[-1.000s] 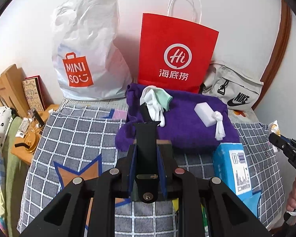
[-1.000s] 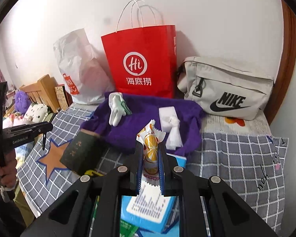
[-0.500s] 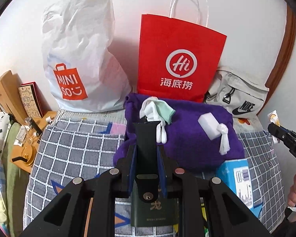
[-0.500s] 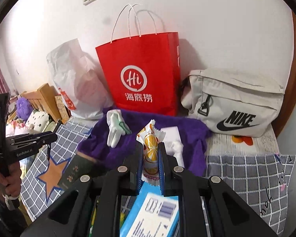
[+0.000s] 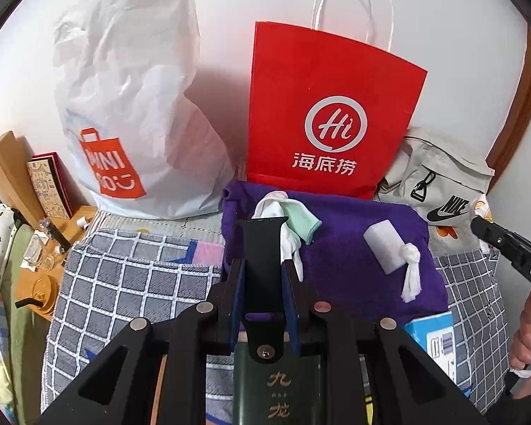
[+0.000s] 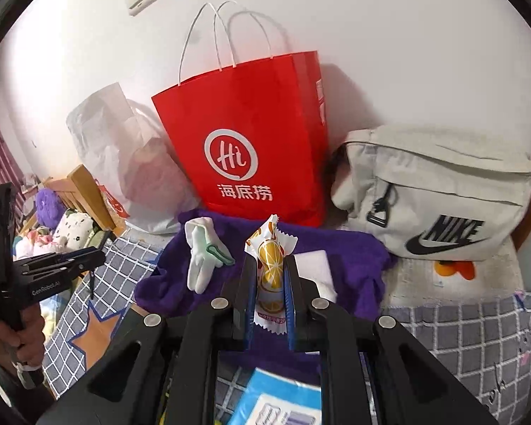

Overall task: Organize soft objects
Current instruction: 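Carry the strap in the left tool while the right tool carries the packet to the towel, then open the right tool to drop the packet while the left tool releases the strap on the towel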

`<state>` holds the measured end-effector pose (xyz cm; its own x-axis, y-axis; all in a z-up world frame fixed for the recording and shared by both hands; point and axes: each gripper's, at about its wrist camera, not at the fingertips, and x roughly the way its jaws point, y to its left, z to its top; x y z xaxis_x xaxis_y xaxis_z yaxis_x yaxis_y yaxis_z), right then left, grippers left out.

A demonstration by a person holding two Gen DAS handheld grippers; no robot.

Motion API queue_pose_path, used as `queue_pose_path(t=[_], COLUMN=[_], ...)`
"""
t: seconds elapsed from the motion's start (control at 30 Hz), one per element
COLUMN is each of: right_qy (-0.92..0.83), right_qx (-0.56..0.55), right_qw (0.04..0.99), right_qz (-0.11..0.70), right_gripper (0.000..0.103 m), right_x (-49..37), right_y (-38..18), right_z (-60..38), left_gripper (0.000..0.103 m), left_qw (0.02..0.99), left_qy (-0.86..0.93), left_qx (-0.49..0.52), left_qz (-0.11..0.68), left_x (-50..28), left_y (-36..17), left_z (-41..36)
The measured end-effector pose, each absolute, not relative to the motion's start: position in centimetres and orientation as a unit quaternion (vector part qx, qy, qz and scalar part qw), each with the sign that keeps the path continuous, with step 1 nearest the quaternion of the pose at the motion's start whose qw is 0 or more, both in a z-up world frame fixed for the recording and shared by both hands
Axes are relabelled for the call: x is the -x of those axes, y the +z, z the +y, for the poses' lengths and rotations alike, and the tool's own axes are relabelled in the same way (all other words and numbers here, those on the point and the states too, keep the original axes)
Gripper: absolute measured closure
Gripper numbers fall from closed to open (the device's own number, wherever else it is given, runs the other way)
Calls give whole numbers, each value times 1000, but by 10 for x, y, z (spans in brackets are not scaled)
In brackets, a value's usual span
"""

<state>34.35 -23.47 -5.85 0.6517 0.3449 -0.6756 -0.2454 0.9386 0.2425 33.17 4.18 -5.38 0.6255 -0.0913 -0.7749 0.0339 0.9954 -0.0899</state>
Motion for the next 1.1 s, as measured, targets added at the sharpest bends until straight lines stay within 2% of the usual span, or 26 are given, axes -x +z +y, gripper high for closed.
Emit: queue_pose_path(t=[0.4,1.1], right_qy=[182,200], right_qx=[-57,0], right_qw=[867,825], right_qz=[461,528], right_gripper=[89,88], right_x=[-377,-394], right_y=[-126,-177], right_z=[-230,-206], left_gripper=[83,82], left_qw=[887,856], left_qy=[-41,-54], left_qx=[32,45], left_qz=[458,513], left_x=[-376,-414], left_y=[-84,-144], left_z=[32,32])
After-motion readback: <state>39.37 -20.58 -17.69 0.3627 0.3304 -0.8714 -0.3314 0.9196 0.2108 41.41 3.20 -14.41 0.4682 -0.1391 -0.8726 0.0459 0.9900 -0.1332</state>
